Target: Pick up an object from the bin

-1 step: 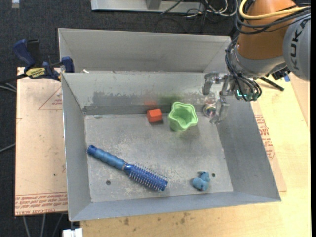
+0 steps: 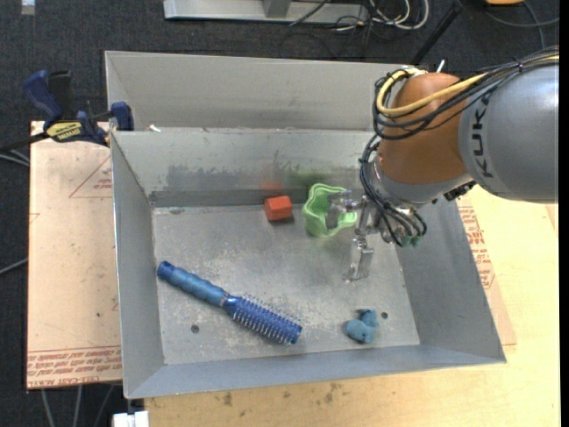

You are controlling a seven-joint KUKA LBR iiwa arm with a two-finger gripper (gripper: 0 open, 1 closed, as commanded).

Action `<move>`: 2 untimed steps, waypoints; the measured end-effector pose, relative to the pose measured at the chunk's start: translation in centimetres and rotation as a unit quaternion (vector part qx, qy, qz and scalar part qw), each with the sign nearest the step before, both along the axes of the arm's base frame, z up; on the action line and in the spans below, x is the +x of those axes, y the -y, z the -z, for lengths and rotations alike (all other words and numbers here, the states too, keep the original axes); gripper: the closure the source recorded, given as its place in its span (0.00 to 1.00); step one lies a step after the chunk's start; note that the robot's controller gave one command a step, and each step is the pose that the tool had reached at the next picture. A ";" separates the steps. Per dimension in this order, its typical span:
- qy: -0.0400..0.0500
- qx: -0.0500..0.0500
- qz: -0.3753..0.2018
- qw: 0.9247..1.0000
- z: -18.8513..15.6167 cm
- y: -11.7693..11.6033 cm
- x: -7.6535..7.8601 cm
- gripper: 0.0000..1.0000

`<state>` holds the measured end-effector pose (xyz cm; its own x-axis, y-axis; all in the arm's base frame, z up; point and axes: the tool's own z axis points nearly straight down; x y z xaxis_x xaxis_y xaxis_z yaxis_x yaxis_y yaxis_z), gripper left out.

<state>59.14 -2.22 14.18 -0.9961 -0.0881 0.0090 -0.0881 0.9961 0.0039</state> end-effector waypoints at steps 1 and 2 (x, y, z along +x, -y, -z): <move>0.004 0.001 -0.147 0.989 1.0 -7.1 -3.4 0.00; 0.001 0.000 -0.179 0.984 4.2 -6.5 -9.4 0.00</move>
Offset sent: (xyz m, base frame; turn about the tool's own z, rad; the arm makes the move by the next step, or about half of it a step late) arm -0.0332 0.0667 -0.0087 -0.2931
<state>49.73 4.25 9.96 -0.9011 -0.4335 0.0061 -0.4335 0.9011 0.0040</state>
